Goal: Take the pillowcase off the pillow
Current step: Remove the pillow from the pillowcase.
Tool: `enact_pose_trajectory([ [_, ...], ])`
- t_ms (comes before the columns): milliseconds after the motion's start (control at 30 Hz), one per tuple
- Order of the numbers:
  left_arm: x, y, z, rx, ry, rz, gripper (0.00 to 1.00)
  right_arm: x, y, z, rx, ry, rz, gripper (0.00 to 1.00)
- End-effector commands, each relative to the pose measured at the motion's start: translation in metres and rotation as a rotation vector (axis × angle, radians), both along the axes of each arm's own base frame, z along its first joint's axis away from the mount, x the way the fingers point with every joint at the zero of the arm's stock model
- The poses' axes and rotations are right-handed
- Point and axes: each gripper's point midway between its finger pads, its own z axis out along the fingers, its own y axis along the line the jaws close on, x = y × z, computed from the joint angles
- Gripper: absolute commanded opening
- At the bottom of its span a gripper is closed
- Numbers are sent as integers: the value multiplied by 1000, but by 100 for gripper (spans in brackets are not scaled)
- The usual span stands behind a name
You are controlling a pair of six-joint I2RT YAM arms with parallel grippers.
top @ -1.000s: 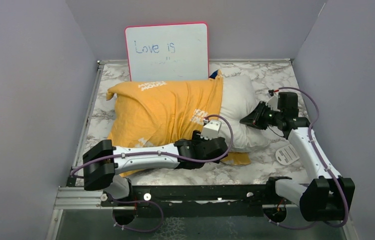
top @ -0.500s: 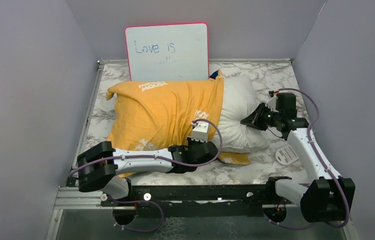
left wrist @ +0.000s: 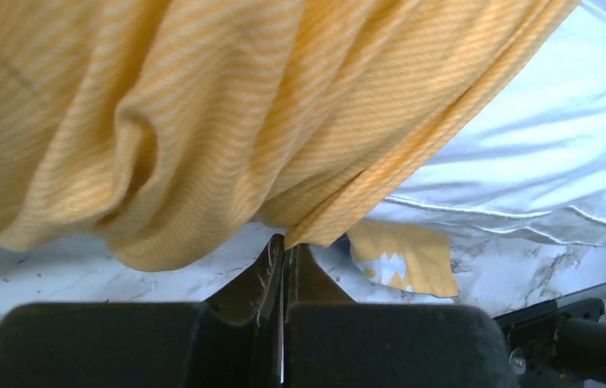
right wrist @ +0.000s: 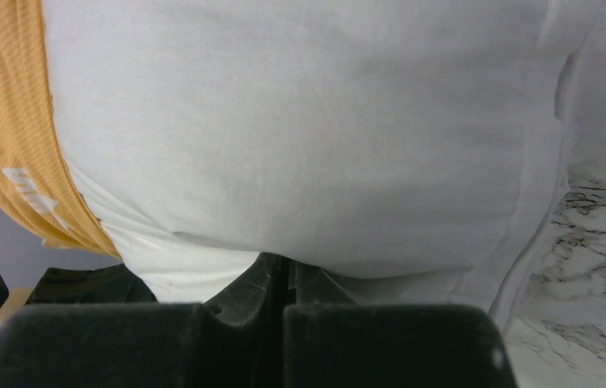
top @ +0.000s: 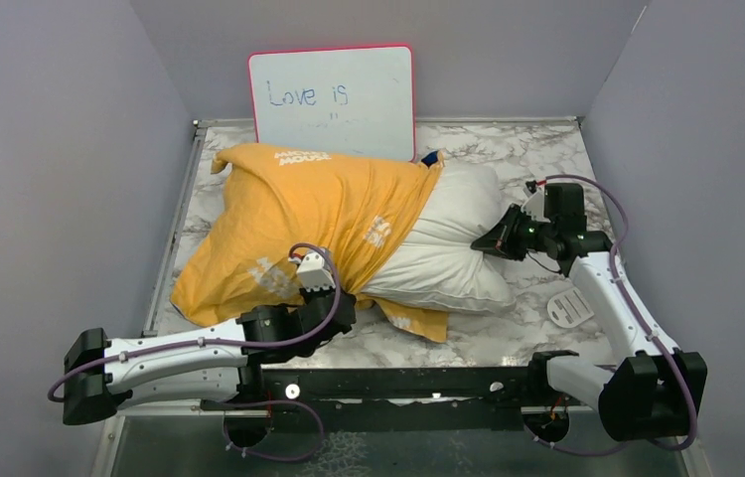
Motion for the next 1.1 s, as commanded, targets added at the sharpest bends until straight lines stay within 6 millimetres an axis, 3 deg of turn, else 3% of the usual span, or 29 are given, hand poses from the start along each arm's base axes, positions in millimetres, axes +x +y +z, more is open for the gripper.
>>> enact_pose_trajectory([
  [0, -2, 20, -11, 159, -36, -86, 0, 24, -26, 17, -109, -135, -42, 3],
  [100, -2, -10, -3, 134, -55, -181, 0, 23, -20, 40, -93, -193, 2, 16],
  [200, -1, -31, -5, 159, -45, -234, 0, 23, -19, 64, -98, -245, 18, 38],
  [333, 1, -39, -18, 238, -26, -254, 0, 24, -19, 100, -110, -322, 32, 65],
  [467, -4, -43, -29, 224, -2, -275, 0, 32, -3, 129, -30, -379, 105, 70],
  [567, -7, -42, -32, 218, 6, -288, 0, 43, 13, 124, 9, -344, 160, 71],
  [633, -7, -41, -29, 221, -4, -301, 0, 49, 33, 109, -20, -317, 212, 71],
  [700, -6, -39, -20, 218, -22, -301, 1, 50, 61, 80, -64, -277, 290, 68],
  [767, -3, -39, -5, 211, -58, -307, 17, 47, 81, 36, -128, -187, 350, 55],
  [867, 2, -39, 33, 213, -122, -326, 47, 31, 80, -24, -248, -87, 329, 32],
  [933, 6, -37, 67, 211, -172, -331, 63, 13, 75, -50, -247, -51, 326, 19],
  [1067, 23, -38, 139, 199, -306, -327, 79, -34, 72, -87, -170, 2, 362, 16],
])
